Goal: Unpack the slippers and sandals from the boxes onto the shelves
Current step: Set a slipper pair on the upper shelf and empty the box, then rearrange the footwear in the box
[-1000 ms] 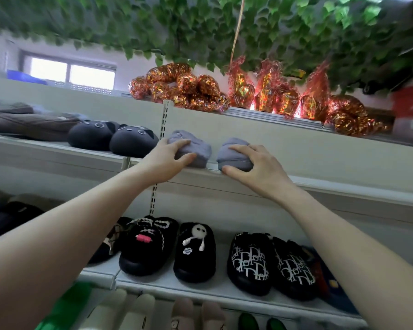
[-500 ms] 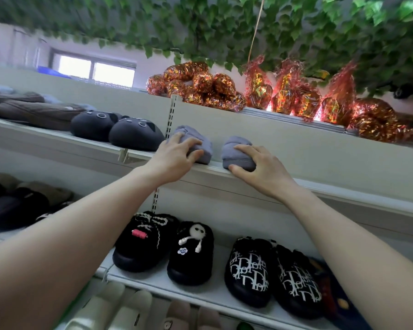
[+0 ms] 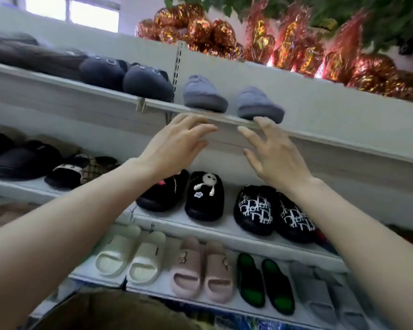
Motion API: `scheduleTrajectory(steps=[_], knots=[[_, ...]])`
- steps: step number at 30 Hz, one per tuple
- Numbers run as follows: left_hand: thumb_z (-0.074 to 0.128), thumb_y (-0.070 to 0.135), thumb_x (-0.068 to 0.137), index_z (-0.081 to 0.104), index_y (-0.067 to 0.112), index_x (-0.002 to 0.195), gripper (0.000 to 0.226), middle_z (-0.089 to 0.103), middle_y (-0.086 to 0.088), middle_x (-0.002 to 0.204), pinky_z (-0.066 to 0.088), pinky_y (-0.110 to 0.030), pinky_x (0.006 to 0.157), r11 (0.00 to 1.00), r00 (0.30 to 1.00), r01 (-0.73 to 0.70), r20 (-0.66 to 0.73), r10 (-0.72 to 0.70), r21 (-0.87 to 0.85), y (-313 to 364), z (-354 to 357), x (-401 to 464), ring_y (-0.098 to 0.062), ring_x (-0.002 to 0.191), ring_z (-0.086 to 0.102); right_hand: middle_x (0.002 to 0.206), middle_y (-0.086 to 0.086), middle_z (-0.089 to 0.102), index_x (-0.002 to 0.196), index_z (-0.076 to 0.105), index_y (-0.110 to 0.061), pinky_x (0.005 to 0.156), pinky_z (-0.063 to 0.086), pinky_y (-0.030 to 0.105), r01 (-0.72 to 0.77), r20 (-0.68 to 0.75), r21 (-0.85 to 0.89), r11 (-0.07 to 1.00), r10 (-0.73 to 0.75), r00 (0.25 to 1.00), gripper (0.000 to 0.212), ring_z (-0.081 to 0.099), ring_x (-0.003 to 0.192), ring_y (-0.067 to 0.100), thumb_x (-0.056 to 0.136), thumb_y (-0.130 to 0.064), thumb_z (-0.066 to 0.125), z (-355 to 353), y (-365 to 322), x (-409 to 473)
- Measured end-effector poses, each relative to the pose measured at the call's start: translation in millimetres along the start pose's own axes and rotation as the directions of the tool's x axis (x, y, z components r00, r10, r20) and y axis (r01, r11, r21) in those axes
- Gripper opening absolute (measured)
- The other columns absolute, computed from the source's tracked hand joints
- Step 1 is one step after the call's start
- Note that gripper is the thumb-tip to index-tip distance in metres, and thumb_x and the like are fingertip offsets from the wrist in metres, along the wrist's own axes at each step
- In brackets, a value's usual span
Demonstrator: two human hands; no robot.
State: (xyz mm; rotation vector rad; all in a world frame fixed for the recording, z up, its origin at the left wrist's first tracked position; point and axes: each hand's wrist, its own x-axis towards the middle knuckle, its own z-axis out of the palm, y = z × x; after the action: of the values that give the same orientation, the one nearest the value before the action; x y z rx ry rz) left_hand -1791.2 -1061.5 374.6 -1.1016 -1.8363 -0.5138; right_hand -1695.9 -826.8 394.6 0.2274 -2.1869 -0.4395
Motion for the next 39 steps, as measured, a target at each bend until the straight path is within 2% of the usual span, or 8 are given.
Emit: scheduleTrajectory(steps=[4, 10, 16, 23, 26, 32, 35, 39], knots=[[0.05, 0.029, 0.095, 0.06, 0.016, 0.128, 0.037, 0.057, -0.01, 0.127, 0.041, -0.04, 0.102, 0.995, 0.991, 0.069, 0.122, -0.061, -0.067, 12.4, -1.9, -74.7, -0.032, 0.117, 0.05, 0.141, 0.028, 0.044, 0.14, 0.051, -0.013, 0.1, 0.045, 0.053, -0.004, 0.093, 0.116, 0.993, -0.007, 0.996, 0.046, 0.047, 0.124, 0.048, 0.095, -0.021, 0.058, 15.1, -69.5, -66.5], [0.051, 0.028, 0.096, 0.06, 0.015, 0.127, 0.035, 0.058, -0.01, 0.126, 0.041, -0.039, 0.097, 0.977, 0.947, 0.156, 0.303, -0.106, -0.145, 16.6, 20.7, -219.9, -0.033, 0.115, 0.051, 0.148, 0.027, 0.039, 0.143, 0.049, -0.014, 0.101, 0.044, 0.058, -0.095, 0.431, 0.283, 0.954, -0.039, 0.901, 0.05, 0.041, 0.132, 0.049, 0.097, -0.031, 0.04, 62.1, -183.7, -175.5], [0.06, 0.019, 0.092, 0.061, 0.014, 0.125, 0.034, 0.06, -0.011, 0.119, 0.041, -0.037, 0.094, 0.91, 0.834, 0.374, 0.495, -0.245, -0.18, 29.2, 35.8, -371.8, -0.031, 0.106, 0.052, 0.148, 0.019, 0.042, 0.144, 0.048, -0.018, 0.1, 0.044, 0.044, -0.235, 0.571, 0.386, 0.892, -0.031, 0.82, 0.047, 0.046, 0.13, 0.038, 0.099, -0.032, 0.045, 94.5, -275.8, -266.5], [0.06, 0.025, 0.089, 0.061, 0.019, 0.124, 0.035, 0.061, -0.005, 0.119, 0.043, -0.036, 0.092, 0.82, 0.569, 0.565, 0.762, -0.309, -0.089, 61.2, 46.4, -521.4, -0.029, 0.105, 0.057, 0.155, 0.016, 0.032, 0.154, 0.028, -0.015, 0.108, 0.04, 0.043, -0.59, 0.884, 0.344, 0.73, -0.04, 0.466, 0.057, 0.037, 0.137, 0.035, 0.103, -0.033, 0.045, 142.3, -348.2, -372.8], [0.044, 0.037, 0.092, 0.059, 0.022, 0.127, 0.041, 0.06, -0.003, 0.121, 0.045, -0.036, 0.091, 0.803, 0.464, 0.594, 0.834, -0.299, -0.043, 65.4, 50.4, -555.5, -0.026, 0.107, 0.056, 0.153, 0.018, 0.034, 0.154, 0.024, -0.009, 0.107, 0.04, 0.043, -0.711, 0.945, 0.245, 0.66, -0.001, 0.326, 0.061, 0.04, 0.135, 0.036, 0.103, -0.033, 0.046, 169.4, -363.2, -401.2], [0.066, 0.016, 0.087, 0.06, 0.015, 0.127, 0.041, 0.062, -0.01, 0.119, 0.048, -0.043, 0.091, 0.781, 0.439, 0.624, 0.836, -0.33, -0.019, 62.5, 59.5, -584.5, -0.031, 0.108, 0.057, 0.14, 0.024, 0.045, 0.14, 0.043, -0.004, 0.106, 0.037, 0.048, -0.876, 0.993, 0.019, 0.482, 0.093, 0.072, 0.051, 0.043, 0.129, 0.041, 0.102, -0.037, 0.046, 231.3, -382.1, -421.1], [0.065, 0.016, 0.088, 0.058, 0.014, 0.129, 0.042, 0.061, -0.011, 0.121, 0.048, -0.043, 0.092, 0.753, 0.424, 0.658, 0.833, -0.356, -0.013, 58.1, 63.1, -586.5, -0.033, 0.109, 0.057, 0.126, 0.023, 0.054, 0.123, 0.051, -0.003, 0.107, 0.032, 0.045, -0.919, 0.989, 0.014, 0.394, 0.128, 0.07, 0.036, 0.048, 0.12, 0.039, 0.103, -0.033, 0.046, 242.0, -389.9, -415.1], [0.062, 0.028, 0.091, 0.042, 0.015, 0.143, 0.057, 0.051, -0.012, 0.136, 0.045, -0.043, 0.096, 0.622, 0.31, 0.78, 0.828, -0.467, 0.059, 53.2, 69.5, -578.0, -0.033, 0.12, 0.052, 0.112, 0.007, 0.056, 0.108, 0.053, -0.012, 0.077, 0.024, 0.023, -0.887, 0.956, 0.267, 0.376, 0.016, 0.294, 0.018, 0.051, 0.108, 0.024, 0.102, -0.029, 0.048, 223.5, -392.3, -388.8]])
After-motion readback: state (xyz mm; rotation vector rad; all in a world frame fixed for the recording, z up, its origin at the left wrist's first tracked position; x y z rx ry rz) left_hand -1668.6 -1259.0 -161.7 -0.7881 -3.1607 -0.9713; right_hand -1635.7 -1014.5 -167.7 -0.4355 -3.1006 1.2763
